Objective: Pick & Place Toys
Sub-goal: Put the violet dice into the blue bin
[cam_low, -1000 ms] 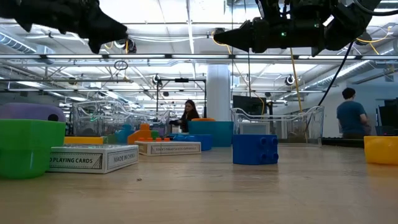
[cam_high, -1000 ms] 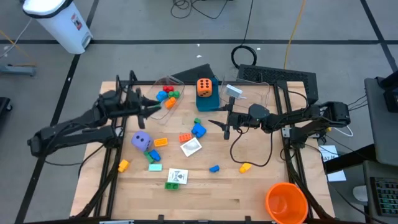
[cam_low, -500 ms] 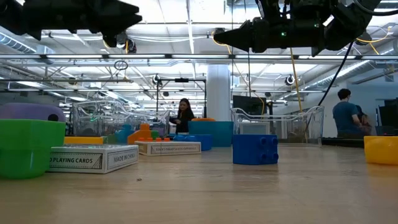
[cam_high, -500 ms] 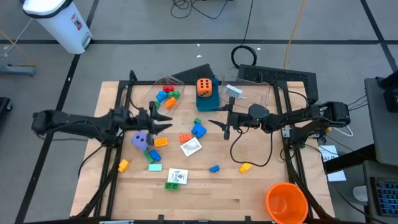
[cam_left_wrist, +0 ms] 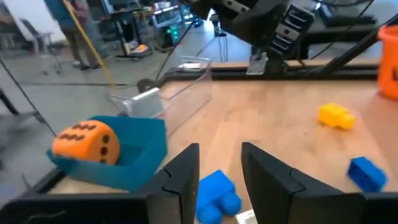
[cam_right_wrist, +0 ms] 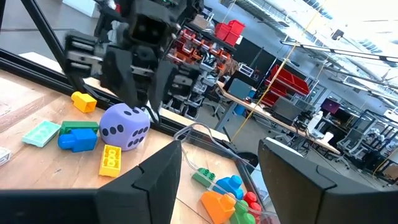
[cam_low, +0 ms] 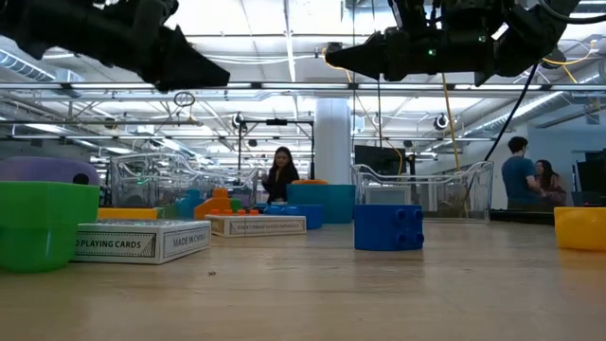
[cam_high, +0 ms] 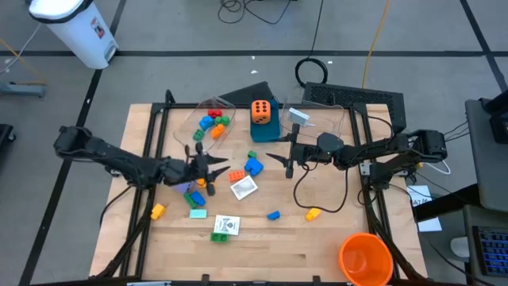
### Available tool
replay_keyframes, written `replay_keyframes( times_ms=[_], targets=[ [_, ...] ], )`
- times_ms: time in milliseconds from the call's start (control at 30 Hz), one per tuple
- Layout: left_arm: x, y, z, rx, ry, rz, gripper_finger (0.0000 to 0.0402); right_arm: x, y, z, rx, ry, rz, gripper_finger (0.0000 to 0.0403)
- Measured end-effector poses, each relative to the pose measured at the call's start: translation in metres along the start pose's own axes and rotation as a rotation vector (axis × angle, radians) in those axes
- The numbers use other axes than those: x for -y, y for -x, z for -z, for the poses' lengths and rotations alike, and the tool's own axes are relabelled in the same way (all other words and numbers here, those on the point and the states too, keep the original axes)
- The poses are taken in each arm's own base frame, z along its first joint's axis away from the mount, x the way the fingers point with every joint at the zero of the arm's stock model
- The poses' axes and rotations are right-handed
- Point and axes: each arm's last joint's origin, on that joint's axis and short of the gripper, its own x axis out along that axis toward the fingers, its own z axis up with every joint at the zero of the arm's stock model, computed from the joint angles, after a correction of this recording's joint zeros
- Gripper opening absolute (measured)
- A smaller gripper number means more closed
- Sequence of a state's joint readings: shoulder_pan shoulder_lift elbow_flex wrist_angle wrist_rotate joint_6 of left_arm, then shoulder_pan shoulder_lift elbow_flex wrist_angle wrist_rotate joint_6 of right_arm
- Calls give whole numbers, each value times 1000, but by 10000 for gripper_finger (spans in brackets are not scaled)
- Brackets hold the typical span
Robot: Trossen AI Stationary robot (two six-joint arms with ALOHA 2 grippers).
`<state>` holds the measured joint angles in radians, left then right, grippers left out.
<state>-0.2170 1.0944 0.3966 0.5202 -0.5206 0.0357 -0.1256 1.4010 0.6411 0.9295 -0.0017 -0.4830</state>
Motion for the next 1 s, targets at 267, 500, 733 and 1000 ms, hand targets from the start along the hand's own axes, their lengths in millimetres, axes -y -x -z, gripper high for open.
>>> replay_keyframes(
  times_ms=[267, 500, 733, 1000],
  targets=[
    [35, -14, -29, 15, -163, 34, 122, 0, 0, 0, -1, 0, -1, 208],
    [45, -23, -35, 11, -186, 45, 122, 0, 0, 1, -6, -8, -4, 208],
    [44, -26, -33, -3, -142, 53, 122, 0, 0, 1, -6, -18, -3, 208],
    [43, -28, -32, -3, -113, 107, 122, 0, 0, 1, -6, -16, -4, 208]
  ],
)
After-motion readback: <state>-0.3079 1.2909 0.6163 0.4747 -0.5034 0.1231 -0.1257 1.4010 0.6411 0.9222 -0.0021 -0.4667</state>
